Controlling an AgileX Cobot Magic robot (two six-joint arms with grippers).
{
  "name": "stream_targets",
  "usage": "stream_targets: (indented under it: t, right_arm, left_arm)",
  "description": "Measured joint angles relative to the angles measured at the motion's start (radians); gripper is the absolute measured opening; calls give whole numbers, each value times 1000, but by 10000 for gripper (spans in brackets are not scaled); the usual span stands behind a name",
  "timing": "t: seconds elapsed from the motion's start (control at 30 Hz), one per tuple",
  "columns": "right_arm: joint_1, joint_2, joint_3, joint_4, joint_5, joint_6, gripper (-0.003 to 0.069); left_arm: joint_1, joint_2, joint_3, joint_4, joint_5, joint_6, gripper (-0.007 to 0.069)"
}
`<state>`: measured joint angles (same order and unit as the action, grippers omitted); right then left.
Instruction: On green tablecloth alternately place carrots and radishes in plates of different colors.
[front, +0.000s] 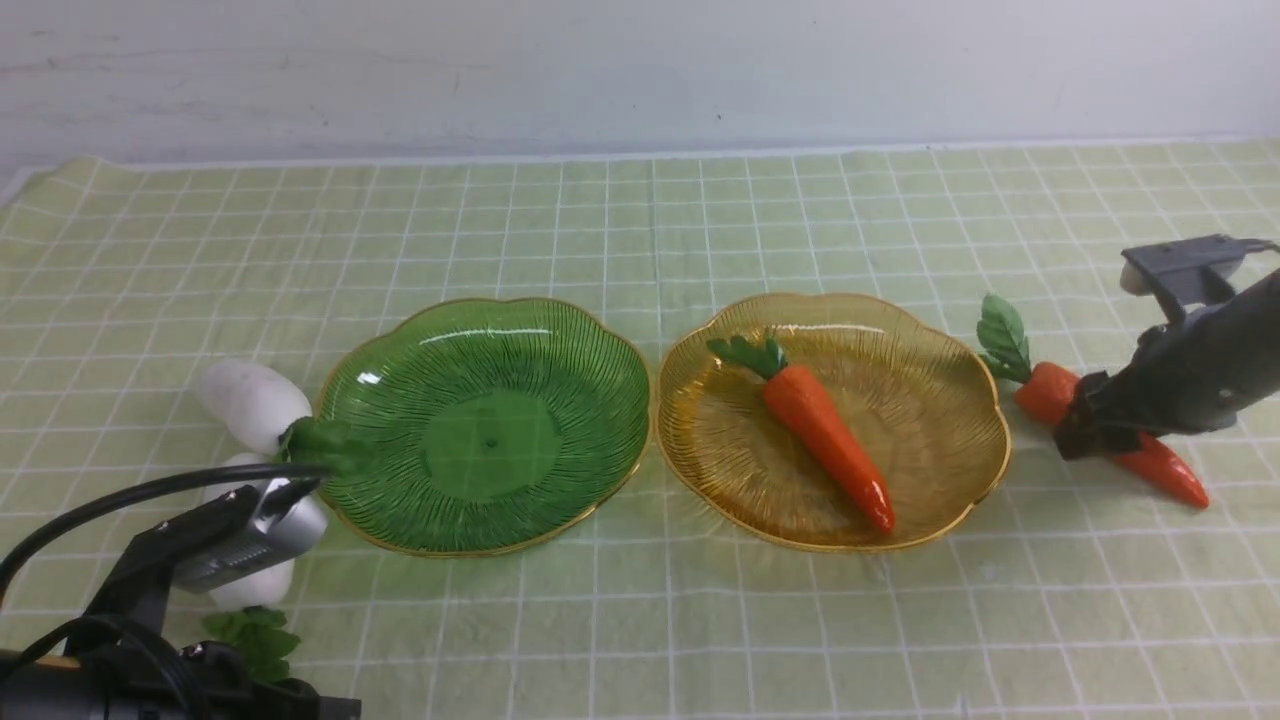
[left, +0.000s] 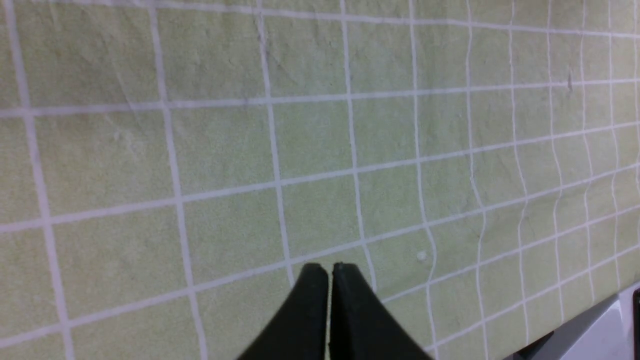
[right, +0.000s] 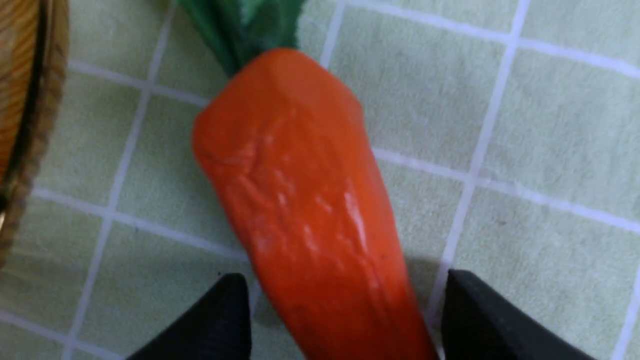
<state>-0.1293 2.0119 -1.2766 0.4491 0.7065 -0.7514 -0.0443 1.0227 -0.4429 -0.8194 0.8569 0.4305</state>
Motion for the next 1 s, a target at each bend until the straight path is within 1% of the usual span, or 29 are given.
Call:
stream_targets:
  t: [0.03, 0.07, 0.13, 0.17, 0.2, 0.23, 0.3, 0.33, 0.4, 0.47, 0.5, 0.57, 0.63, 0.7, 0.77, 0.87, 0.9, 0.93, 1.0]
  right_arm:
    - [0, 0, -1, -2, 5, 0, 417]
    - [0, 0, -1, -3, 10, 0, 398]
    - [-1, 0, -12, -13, 33, 8, 323]
    - [-1, 0, -25, -25, 55, 22, 273]
    - [-1, -1, -38, -30, 73, 32, 244]
    - [-1, -4, -58, -40, 105, 57, 230]
    - [-1, -10, -115, -50, 163, 111, 232]
    - [-1, -11, -115, -50, 170, 118, 232]
    - [-1, -27, -227, -35, 295, 236, 232]
    - [-1, -35, -292, 18, 368, 312, 232]
    - [-1, -36, -298, 26, 387, 320, 232]
    - [5, -39, -346, 134, 467, 373, 232]
    - [36, -39, -356, 200, 497, 353, 232]
    - [72, -39, -358, 207, 508, 326, 232]
    - [99, -37, -359, 207, 512, 313, 232]
    - [171, -19, -359, 187, 513, 302, 232]
    - [175, -17, -359, 186, 513, 302, 232]
    - [202, -5, -359, 169, 514, 297, 232]
    - [226, 5, -359, 148, 514, 286, 238]
  left_arm:
    - [0, 0, 0, 0, 0, 0, -6]
    - [0, 0, 0, 0, 0, 0, -6]
    - [0, 0, 0, 0, 0, 0, -6]
    - [0, 0, 0, 0, 0, 0, -6]
    - [0, 0, 0, 0, 0, 0, -6]
    - [0, 0, 0, 0, 0, 0, -6]
    - [0, 0, 0, 0, 0, 0, -6]
    - [0, 0, 0, 0, 0, 0, -6]
    - [0, 0, 0, 0, 0, 0, -6]
    - [0, 0, 0, 0, 0, 0, -6]
    - [0, 0, 0, 0, 0, 0, -6]
    - [0, 0, 0, 0, 0, 0, -6]
    - [0, 0, 0, 1, 0, 0, -6]
    - [0, 0, 0, 2, 0, 0, -6]
    - [0, 0, 0, 3, 0, 0, -6]
    - [0, 0, 0, 3, 0, 0, -6]
    - [0, 0, 0, 3, 0, 0, -6]
    - [0, 0, 0, 3, -2, 0, -6]
    - [0, 0, 0, 4, -7, 0, -6]
